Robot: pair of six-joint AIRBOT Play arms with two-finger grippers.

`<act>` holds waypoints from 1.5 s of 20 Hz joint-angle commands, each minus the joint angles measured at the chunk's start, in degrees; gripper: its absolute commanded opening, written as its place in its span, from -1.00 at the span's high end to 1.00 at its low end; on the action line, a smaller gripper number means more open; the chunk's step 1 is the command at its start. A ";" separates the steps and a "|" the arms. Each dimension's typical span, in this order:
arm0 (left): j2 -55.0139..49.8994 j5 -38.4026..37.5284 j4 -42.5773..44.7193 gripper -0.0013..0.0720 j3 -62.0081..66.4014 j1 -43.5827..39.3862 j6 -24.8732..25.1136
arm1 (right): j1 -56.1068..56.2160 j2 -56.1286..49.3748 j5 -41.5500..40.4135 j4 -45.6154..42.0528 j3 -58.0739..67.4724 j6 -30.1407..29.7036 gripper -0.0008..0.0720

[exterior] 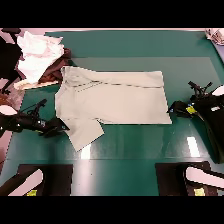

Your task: Fold the shirts.

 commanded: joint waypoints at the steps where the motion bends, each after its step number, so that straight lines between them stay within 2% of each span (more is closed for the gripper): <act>1: 2.43 0.24 -5.60 -0.97 -4.52 0.02 0.31 | 0.02 0.04 0.02 1.90 0.00 0.00 -0.91; 10: 2.43 0.70 -5.01 -0.96 -10.54 0.02 -0.74 | 0.07 0.04 0.79 3.91 0.13 0.00 -0.91; 14: 2.43 6.78 -6.36 -0.94 -10.88 -1.55 -3.21 | 0.07 0.04 0.48 6.69 0.11 -0.44 -0.91; 15: 2.43 8.94 -6.80 -0.80 -10.88 -4.20 -4.33 | 0.20 0.04 0.33 6.80 0.13 -0.44 -0.91; 18: 2.43 17.81 -8.90 -0.74 -10.84 -13.55 -8.13 | 0.20 0.04 0.33 7.76 0.11 -0.44 -0.91; 19: 2.43 20.13 -9.07 -0.46 -10.71 -15.08 -10.51 | 0.20 0.04 0.48 8.17 0.13 -0.44 -0.91; 21: 2.43 21.35 -10.71 0.38 -9.66 -15.15 -10.62 | 0.17 0.04 0.92 8.11 0.11 -0.44 -0.90; 22: 2.43 21.31 -10.60 0.69 -8.50 -15.13 -10.60 | 0.17 0.04 0.87 8.04 0.11 -0.48 -0.90; 23: 2.43 21.16 -10.43 0.88 -7.08 -15.15 -10.56 | 0.17 0.04 0.68 7.89 0.11 -0.48 -0.90; 30: 2.43 15.74 -10.40 0.89 -2.36 -15.15 -10.62 | 0.20 -0.92 -1.16 5.31 0.07 -1.42 -0.90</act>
